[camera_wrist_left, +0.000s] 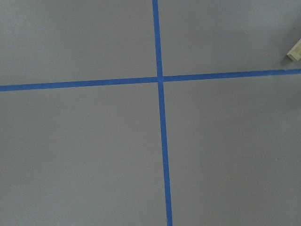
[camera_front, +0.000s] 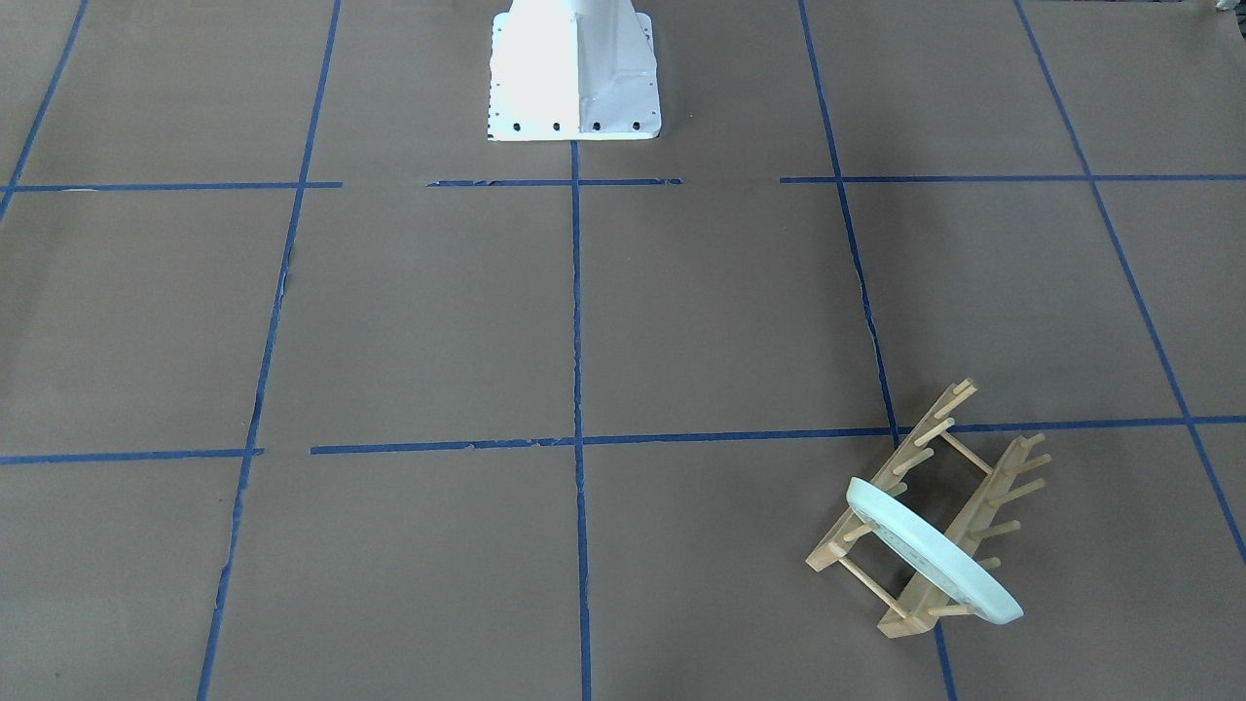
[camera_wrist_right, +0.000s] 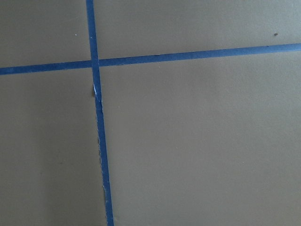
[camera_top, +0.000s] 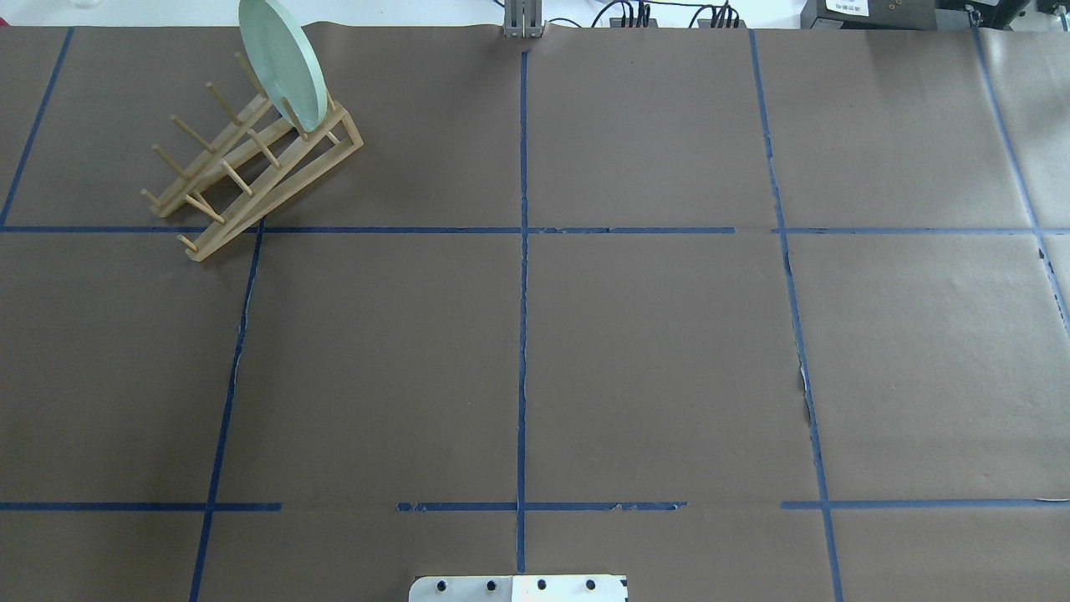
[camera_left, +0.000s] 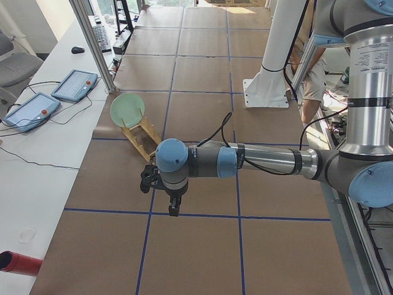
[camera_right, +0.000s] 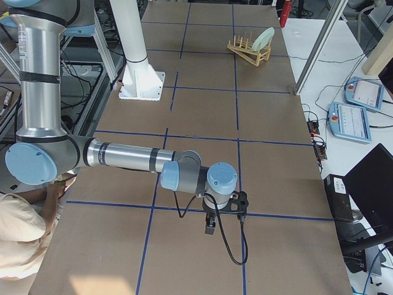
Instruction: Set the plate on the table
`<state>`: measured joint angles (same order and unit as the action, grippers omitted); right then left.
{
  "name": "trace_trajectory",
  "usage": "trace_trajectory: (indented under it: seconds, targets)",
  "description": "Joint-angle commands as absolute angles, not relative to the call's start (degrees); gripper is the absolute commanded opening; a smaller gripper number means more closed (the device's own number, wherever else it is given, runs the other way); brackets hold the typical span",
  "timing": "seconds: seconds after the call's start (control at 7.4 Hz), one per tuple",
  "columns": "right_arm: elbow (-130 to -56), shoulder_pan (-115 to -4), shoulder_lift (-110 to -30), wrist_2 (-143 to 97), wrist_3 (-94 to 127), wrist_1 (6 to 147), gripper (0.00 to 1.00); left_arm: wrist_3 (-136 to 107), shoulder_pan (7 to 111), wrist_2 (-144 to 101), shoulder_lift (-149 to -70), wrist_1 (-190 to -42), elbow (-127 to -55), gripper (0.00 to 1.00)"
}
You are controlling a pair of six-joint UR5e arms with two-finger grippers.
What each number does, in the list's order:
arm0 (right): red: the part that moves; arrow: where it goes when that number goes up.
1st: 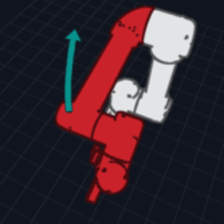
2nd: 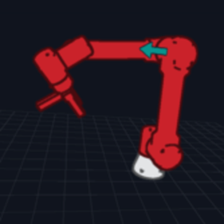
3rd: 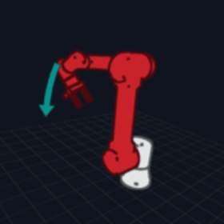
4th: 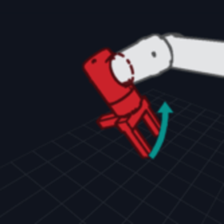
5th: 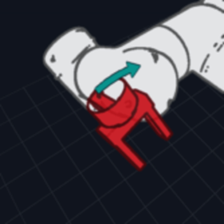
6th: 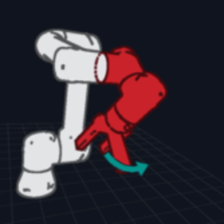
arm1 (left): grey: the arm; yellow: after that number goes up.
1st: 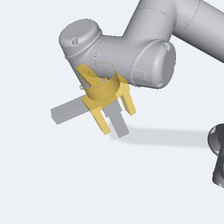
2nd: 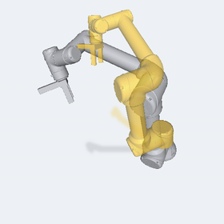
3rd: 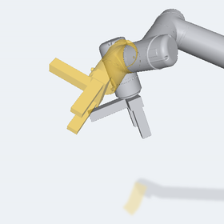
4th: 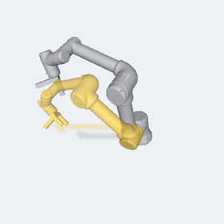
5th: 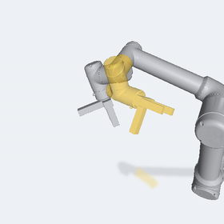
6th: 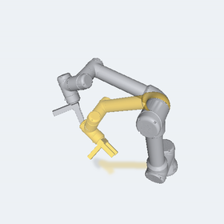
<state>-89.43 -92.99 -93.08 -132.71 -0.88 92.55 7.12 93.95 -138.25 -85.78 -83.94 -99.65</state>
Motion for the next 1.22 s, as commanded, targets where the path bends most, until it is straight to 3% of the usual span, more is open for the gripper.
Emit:
trace_trajectory:
  seconds: [0.0, 0.27, 0.54, 0.68, 0.81, 1.08]
  targets:
    - [-89.4, -93.0, -93.1, -132.7, -0.9, 92.5, 1.0, 7.1, 93.9, -138.0, -86.0, -83.6, -99.8, 1.0]
    - [-89.5, -93.0, -93.1, -132.7, -0.9, 92.5, 1.0, 7.0, 94.0, -137.6, -86.1, -83.8, -100.2, 1.0]
    - [-89.4, -93.0, -93.1, -132.7, -0.9, 92.5, 1.0, 6.7, 93.9, -136.7, -92.1, -84.6, -99.1, 1.0]
    - [-89.5, -93.0, -93.1, -132.7, -0.9, 92.5, 1.0, 6.4, 93.9, -134.9, -99.6, -92.4, -93.7, 1.0]
    - [-89.4, -93.0, -93.1, -132.7, -0.9, 92.5, 1.0, 6.4, 93.8, -135.4, -101.5, -94.8, -92.2, 1.0]
    - [-89.4, -93.0, -93.1, -132.7, -0.9, 92.5, 1.0, -17.1, 92.7, -143.2, -105.7, -101.8, -92.4, 1.0]
